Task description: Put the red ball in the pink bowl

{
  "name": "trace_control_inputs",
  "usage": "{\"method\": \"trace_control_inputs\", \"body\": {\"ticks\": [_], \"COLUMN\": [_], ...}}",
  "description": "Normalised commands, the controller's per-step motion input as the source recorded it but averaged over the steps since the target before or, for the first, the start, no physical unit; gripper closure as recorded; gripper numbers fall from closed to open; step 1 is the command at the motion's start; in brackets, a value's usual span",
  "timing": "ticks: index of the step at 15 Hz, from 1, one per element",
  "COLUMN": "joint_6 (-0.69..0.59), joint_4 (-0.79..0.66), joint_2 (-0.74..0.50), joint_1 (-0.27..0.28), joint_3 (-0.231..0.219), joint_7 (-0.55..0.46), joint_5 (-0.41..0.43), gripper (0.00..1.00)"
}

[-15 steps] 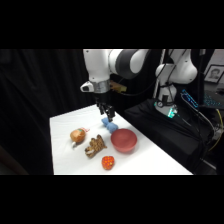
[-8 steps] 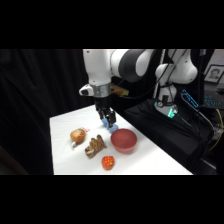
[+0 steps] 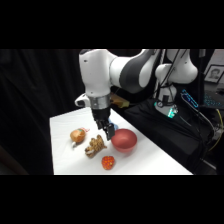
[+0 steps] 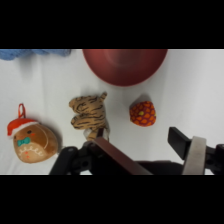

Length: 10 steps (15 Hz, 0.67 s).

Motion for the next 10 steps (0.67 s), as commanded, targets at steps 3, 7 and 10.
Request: {"method": "trace_control_inputs", "body": {"ticks": [3,7,10], "joint_6": [0.15,0.24,0.23], "joint_4": [0.22,0.14,0.10], "joint_2": [0.23,0.22,0.19], "joint_1": [0.094,0.104,0.124], "joint_3": [-0.019,-0.051,-0.077], "joint_7": [0.23,0.24,0.23], "joint_5": [-0.082,-0.092,-0.087], "gripper": [0.00,0.00,0.00]}}
